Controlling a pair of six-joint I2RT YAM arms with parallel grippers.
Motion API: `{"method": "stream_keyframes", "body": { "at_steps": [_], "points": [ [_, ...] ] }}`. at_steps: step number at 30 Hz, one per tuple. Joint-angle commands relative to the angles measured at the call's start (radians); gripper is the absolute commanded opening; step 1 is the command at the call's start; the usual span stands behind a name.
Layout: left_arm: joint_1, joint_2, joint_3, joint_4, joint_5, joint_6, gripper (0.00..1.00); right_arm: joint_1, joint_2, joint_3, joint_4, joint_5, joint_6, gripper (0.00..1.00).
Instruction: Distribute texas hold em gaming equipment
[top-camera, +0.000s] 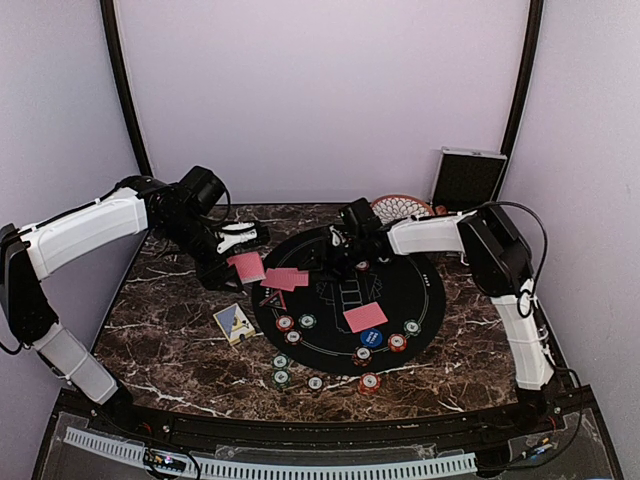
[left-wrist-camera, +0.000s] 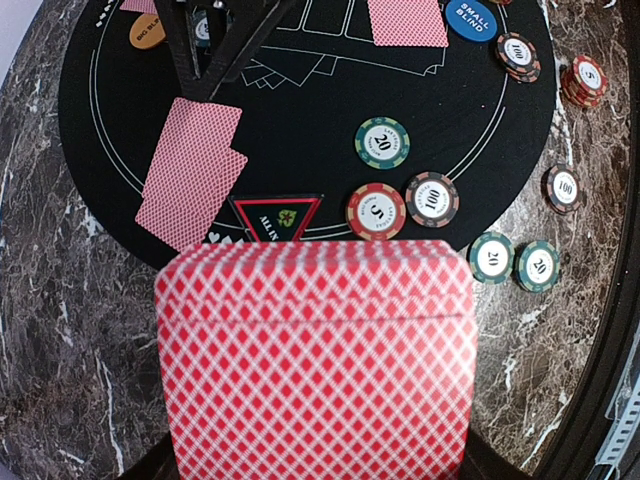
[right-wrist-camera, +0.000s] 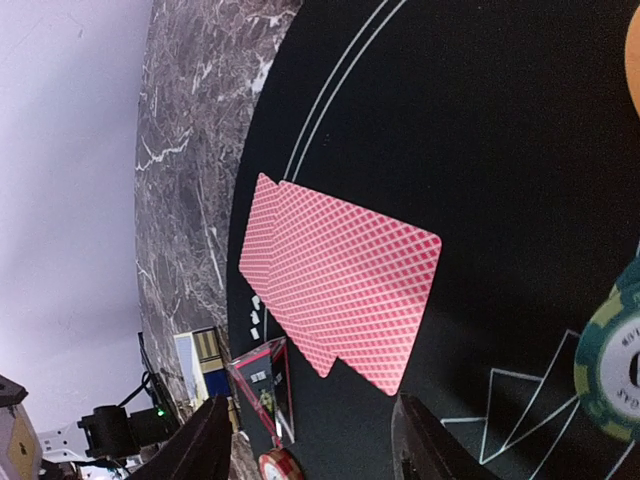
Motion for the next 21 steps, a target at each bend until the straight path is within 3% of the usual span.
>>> {"method": "stream_keyframes", "body": {
  "at_steps": [1, 7, 16, 21],
  "points": [
    [0.003, -0.031, 0.011, -0.009, 0.025, 0.008, 0.00, 0.015, -0.104, -0.002, -0.057, 0.059, -0.067, 0.58],
    [0.003, -0.032, 0.017, -0.009, 0.028, 0.008, 0.00, 0.037, -0.199, -0.054, -0.028, 0.002, -0.063, 0.64],
    [0.003, -0.028, 0.022, -0.006, 0.038, 0.005, 0.00, 0.090, -0.328, -0.219, 0.260, -0.152, 0.119, 0.73],
    [0.003, -0.017, 0.038, -0.008, 0.045, -0.002, 0.00, 0.130, -0.331, -0.222, 0.337, -0.189, 0.188, 0.75]
  ]
}}
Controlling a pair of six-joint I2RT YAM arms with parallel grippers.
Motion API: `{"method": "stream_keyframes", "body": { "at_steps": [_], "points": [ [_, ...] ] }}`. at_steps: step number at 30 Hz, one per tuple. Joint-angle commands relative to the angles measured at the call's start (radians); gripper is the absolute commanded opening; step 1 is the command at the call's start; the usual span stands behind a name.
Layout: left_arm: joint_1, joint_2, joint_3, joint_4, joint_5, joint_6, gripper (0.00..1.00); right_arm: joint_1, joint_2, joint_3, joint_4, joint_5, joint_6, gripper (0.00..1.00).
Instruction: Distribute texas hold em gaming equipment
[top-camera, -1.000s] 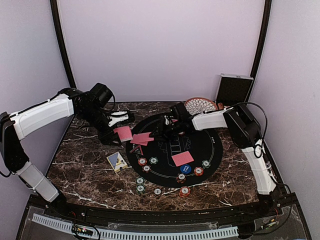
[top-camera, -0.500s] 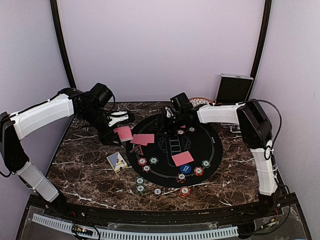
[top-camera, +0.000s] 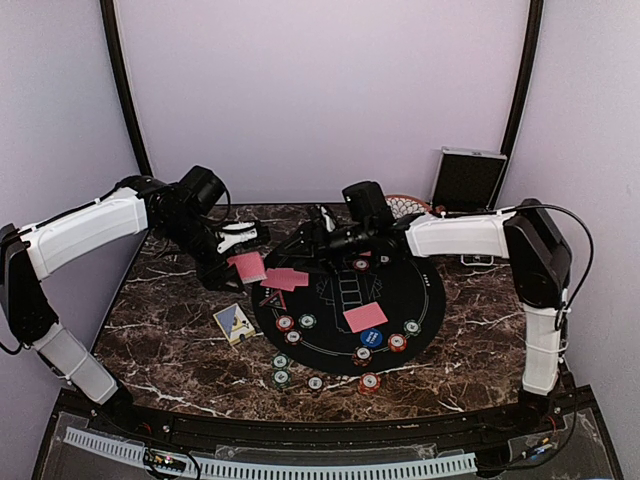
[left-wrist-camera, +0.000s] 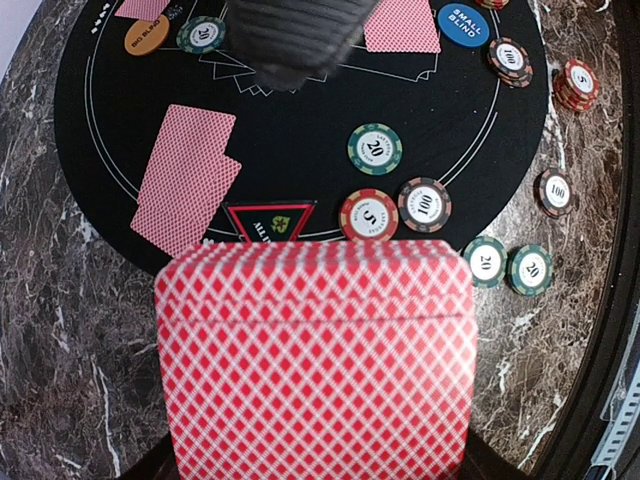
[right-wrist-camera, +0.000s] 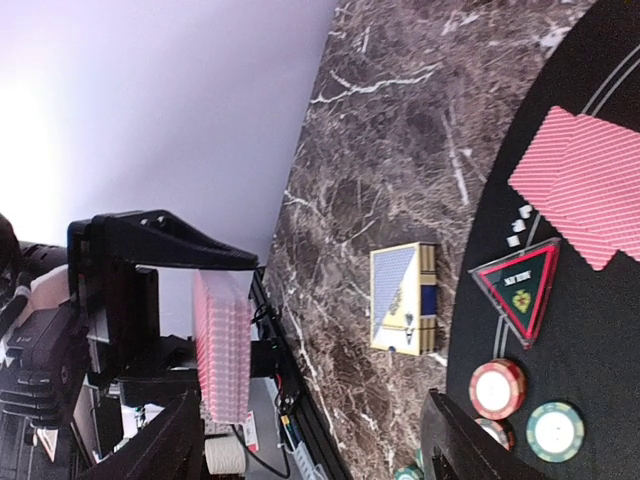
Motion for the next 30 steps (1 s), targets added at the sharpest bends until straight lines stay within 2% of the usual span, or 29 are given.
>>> {"method": "stream_keyframes", "body": {
  "at_steps": [1, 30],
  "points": [
    [0.004, -0.016, 0.040, -0.007, 0.028, -0.003, 0.00, 0.038, -0.026, 0.000, 0.135, -0.064, 0.081, 0.75],
    [0.002, -0.003, 0.071, -0.013, 0.061, -0.016, 0.00, 0.133, 0.166, 0.199, 0.186, -0.131, 0.184, 0.76]
  ]
}}
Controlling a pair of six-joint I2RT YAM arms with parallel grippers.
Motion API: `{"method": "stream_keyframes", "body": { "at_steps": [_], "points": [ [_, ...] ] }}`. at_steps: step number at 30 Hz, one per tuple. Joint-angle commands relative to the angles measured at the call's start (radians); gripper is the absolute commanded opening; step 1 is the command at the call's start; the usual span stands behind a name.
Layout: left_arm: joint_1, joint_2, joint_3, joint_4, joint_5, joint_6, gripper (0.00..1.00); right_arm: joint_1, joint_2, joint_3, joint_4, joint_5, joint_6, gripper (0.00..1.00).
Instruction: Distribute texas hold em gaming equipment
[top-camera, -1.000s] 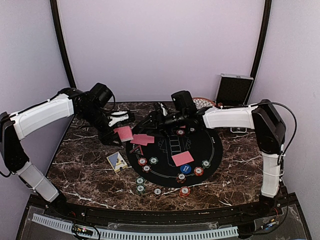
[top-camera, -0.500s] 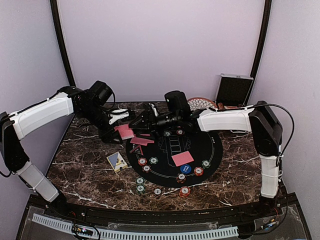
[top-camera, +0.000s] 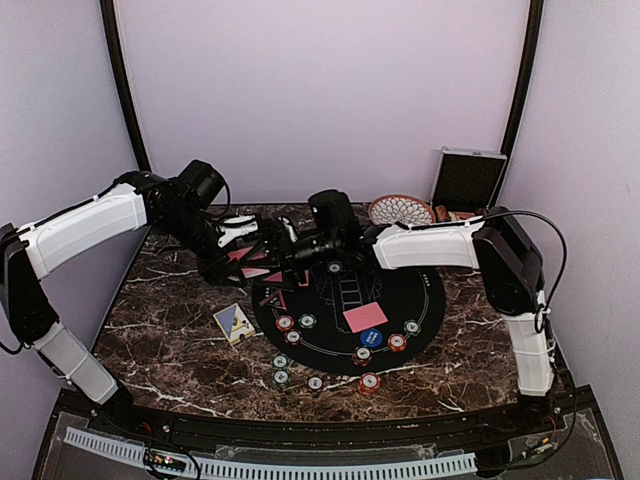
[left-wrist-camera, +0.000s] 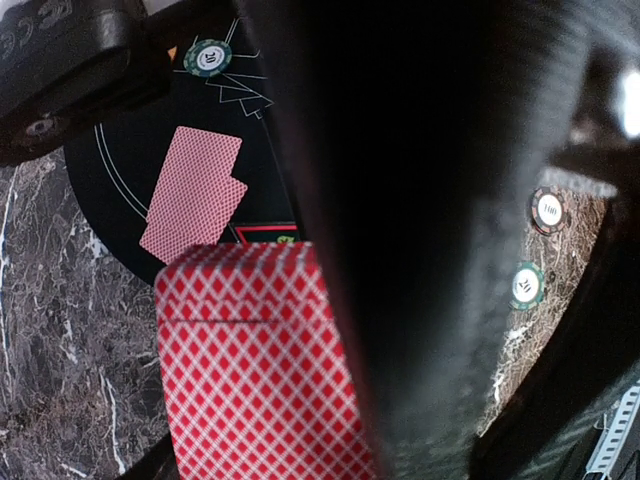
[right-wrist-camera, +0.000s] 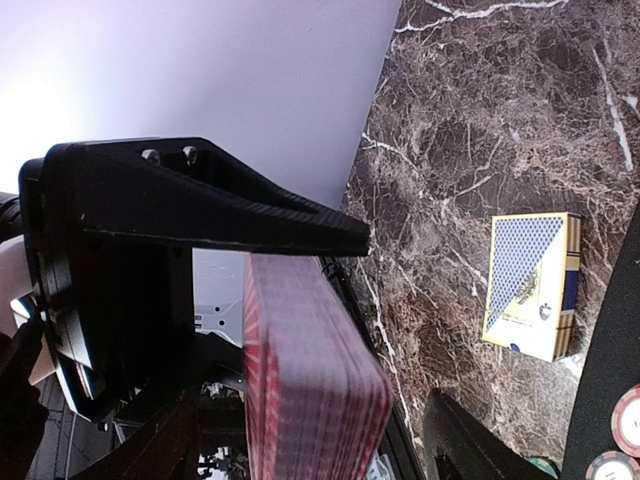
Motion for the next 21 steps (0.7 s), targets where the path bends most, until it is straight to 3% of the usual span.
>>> {"method": "stream_keyframes", "body": {
  "at_steps": [1, 12, 21],
  "points": [
    [0.002, -0.007, 0.035, -0.011, 0.035, -0.007, 0.00, 0.011, 0.033, 0.053, 0.063, -0.016, 0.032, 0.76],
    [0.003, -0.019, 0.038, -0.022, 0.042, -0.006, 0.00, -0.019, 0.049, 0.041, -0.033, 0.037, -0.014, 0.69],
    [0.003, -0.024, 0.039, -0.024, 0.047, -0.003, 0.00, -0.061, 0.001, -0.040, -0.037, 0.048, -0.039, 0.54]
  ]
}}
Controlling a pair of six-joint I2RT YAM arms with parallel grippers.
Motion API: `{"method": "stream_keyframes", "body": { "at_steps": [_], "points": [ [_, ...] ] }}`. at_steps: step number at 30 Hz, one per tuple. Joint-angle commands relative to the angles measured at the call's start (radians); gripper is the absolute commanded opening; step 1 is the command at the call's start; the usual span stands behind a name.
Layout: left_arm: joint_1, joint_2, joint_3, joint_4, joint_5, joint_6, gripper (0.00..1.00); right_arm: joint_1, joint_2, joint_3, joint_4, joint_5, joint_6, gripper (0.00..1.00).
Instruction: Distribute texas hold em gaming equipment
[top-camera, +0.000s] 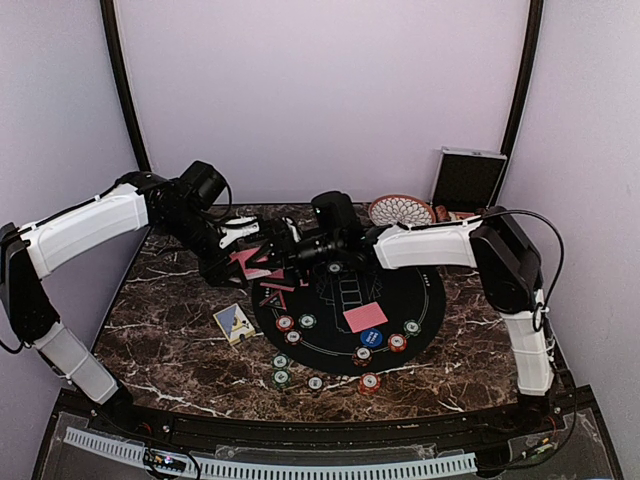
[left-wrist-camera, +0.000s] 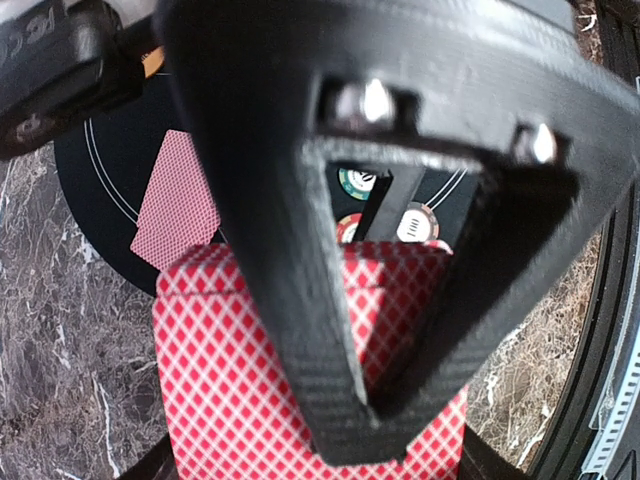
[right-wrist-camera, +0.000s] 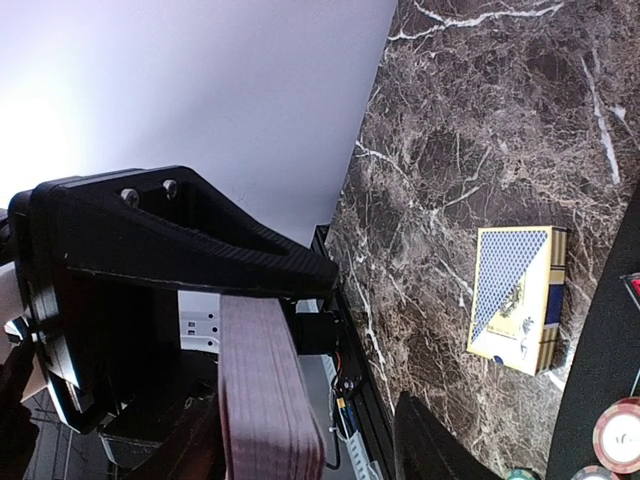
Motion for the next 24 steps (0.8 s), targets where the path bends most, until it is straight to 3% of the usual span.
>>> {"method": "stream_keyframes", "body": {
  "at_steps": [1, 14, 21, 24],
  "points": [
    [0.003, -0.029, 0.036, -0.019, 0.032, -0.001, 0.00, -0.042, -0.035, -0.053, -0.050, 0.039, -0.029, 0.52],
    [0.003, -0.031, 0.029, -0.018, 0.029, -0.001, 0.00, -0.059, -0.083, -0.072, -0.096, 0.036, -0.071, 0.38],
    [0.003, -0.025, 0.031, -0.015, 0.035, -0.003, 0.00, -0.040, -0.089, -0.055, -0.029, 0.026, -0.031, 0.61],
    [0.003, -0.020, 0.036, -0.016, 0.040, -0.005, 0.00, -0.020, -0.058, -0.026, 0.027, 0.004, 0.023, 0.63]
  ]
}}
